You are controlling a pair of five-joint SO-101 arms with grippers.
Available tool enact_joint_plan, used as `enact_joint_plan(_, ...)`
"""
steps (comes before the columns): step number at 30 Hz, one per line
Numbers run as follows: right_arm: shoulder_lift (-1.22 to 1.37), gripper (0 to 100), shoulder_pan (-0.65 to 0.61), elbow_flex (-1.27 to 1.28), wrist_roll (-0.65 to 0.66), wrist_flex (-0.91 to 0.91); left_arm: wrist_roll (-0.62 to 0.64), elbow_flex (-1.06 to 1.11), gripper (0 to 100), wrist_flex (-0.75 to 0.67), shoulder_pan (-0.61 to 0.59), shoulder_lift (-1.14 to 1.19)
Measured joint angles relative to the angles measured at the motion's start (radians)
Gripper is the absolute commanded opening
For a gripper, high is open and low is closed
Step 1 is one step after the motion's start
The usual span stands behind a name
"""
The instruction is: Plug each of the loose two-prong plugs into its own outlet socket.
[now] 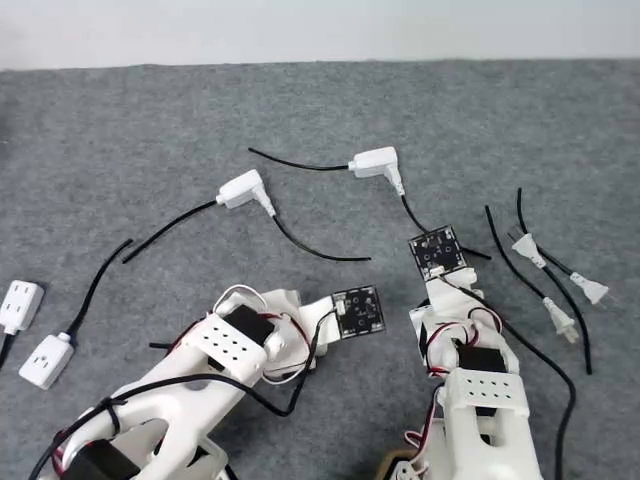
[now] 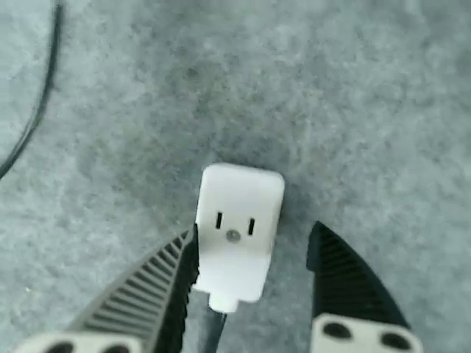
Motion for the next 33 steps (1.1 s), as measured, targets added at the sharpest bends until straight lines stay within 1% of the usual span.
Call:
enact_joint_plan(4,0.000,12.9,0.000,0.000,0.000,0.000,-0.064,-0.005,20,0.072,0.000,-0.003)
enact_joint_plan(10,0.000,12.9,0.000,0.000,0.000,0.000,-0.075,-0.005,20,0.078,0.000,-0.003)
enact_joint_plan(17,0.000,12.9,0.000,0.000,0.000,0.000,-0.075,0.051,20,-0.060,-0.003,-0.005)
enact_joint_plan(21,0.000,12.9,0.000,0.000,0.000,0.000,-0.081,0.054,20,-0.083,-0.003,-0.005)
enact_joint_plan(25,0.000,12.9,0.000,0.000,0.000,0.000,-0.121,0.061,20,-0.089,-0.003,-0.005)
enact_joint_plan(30,0.000,12.9,0.000,0.000,0.000,0.000,-0.195,0.057,20,-0.029,-0.003,-0.008)
enact_joint_plan(33,0.000,12.9,0.000,0.000,0.000,0.000,-0.222,0.000,20,0.021,-0.003,0.048)
